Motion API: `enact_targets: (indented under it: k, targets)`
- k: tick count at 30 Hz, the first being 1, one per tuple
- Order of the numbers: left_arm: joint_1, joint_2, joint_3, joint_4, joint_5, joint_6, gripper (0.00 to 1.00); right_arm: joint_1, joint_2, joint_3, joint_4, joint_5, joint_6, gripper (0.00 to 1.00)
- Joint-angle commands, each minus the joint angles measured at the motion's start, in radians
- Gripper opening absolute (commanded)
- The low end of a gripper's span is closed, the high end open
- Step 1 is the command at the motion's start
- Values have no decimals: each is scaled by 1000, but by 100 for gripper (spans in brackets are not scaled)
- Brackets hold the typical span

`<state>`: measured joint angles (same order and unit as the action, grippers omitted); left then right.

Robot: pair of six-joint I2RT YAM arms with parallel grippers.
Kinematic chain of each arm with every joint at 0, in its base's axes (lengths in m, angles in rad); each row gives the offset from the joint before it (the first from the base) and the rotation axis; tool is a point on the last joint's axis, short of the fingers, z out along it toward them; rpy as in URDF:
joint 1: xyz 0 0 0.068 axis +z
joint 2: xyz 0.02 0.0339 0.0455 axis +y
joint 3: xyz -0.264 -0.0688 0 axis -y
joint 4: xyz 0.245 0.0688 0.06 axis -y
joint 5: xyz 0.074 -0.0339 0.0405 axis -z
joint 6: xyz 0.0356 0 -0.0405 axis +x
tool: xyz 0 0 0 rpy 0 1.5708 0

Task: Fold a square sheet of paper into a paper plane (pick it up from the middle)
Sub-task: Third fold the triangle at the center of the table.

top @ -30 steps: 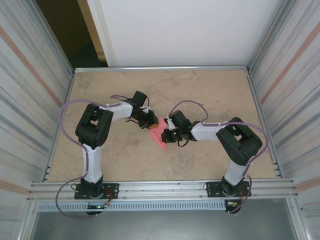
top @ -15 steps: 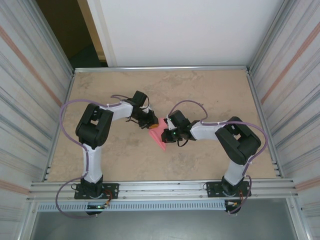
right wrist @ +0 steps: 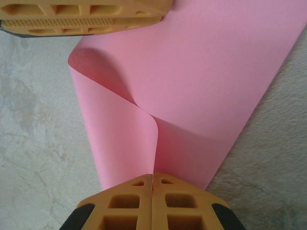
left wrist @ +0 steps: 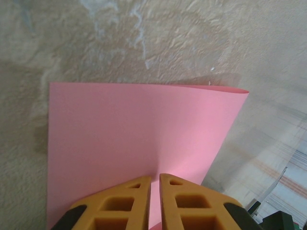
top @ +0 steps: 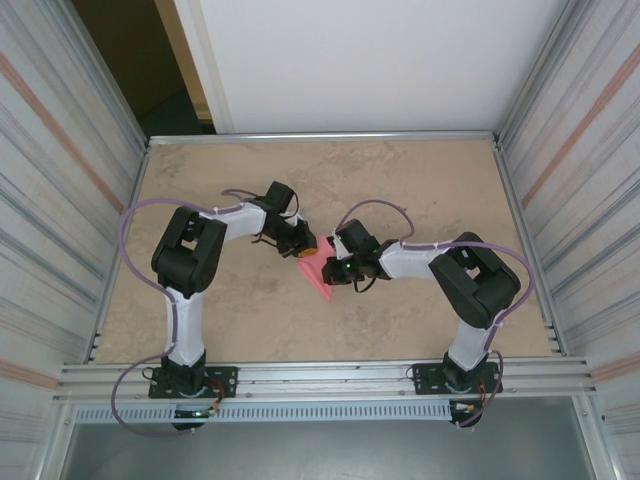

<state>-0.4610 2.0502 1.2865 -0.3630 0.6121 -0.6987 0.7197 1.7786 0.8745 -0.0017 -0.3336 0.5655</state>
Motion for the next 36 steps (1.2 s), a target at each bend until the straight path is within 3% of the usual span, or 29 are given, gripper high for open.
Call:
enact_targets:
  k: [1, 15, 24, 29, 36]
  targets:
    - [-13, 39, -3, -59, -9, 21, 15, 2, 24, 29, -30, 9, -8, 1]
    - [-15, 37, 3, -59, -2, 21, 15, 2, 46, 37, -51, -1, -14, 1]
    - [-8, -90, 42, -33, -8, -1, 19, 2, 73, 45, -91, 5, -13, 1]
    - [-8, -206, -79, 54, -58, -68, 22, 1, 79, 49, -95, 5, -6, 1]
    - [-40, -336, -281, 185, -33, -144, 21, 3, 84, 50, -101, 1, 0, 1]
